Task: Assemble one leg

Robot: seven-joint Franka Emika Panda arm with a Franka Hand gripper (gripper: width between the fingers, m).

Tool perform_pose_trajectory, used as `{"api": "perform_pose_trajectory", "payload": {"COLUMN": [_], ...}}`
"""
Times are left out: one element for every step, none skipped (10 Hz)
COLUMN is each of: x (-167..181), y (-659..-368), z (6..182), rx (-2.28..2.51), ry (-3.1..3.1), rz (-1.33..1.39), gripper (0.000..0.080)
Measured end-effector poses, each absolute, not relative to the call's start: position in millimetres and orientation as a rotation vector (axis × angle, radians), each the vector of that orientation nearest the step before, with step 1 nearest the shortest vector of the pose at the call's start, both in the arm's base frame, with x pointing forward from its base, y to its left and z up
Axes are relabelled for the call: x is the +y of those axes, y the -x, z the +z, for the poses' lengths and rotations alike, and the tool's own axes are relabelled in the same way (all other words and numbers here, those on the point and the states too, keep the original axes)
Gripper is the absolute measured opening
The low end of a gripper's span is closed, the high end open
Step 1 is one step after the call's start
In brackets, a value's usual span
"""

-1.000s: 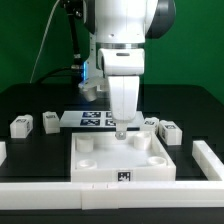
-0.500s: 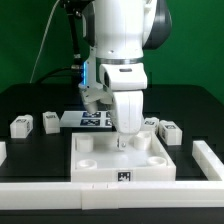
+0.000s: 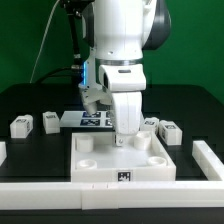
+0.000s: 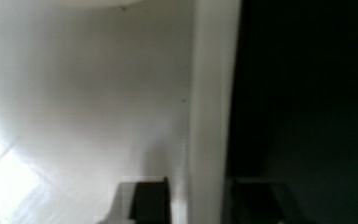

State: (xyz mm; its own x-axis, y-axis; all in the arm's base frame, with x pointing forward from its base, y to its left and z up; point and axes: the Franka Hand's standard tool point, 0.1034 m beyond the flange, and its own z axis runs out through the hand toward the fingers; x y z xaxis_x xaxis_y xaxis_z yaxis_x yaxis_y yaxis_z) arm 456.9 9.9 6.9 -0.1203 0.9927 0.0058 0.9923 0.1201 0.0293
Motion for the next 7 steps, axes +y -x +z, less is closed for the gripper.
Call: {"api": "perform_pose_trajectory", "payload": {"x": [9.9,9.9,9.9,9.9,9.8,9.8,9.8], "y": [-456.8,-456.6,-456.6,-456.6,-456.6,-456.6,-456.6], "z": [6.9,6.8,6.8,6.8,6.8,6.8,6.8], "rx": [2.34,2.34,2.34,2.34,2.34,2.34,2.34], "ry": [-2.074,-2.074,-2.074,-2.074,-2.074,-2.074,-2.074], "rz": [0.04,0.039,0.04,0.039,0.039,0.039,0.039], "gripper": [0.0068,0.0068,0.0057,0.0057,0.0057,0.0057,0.0057]}}
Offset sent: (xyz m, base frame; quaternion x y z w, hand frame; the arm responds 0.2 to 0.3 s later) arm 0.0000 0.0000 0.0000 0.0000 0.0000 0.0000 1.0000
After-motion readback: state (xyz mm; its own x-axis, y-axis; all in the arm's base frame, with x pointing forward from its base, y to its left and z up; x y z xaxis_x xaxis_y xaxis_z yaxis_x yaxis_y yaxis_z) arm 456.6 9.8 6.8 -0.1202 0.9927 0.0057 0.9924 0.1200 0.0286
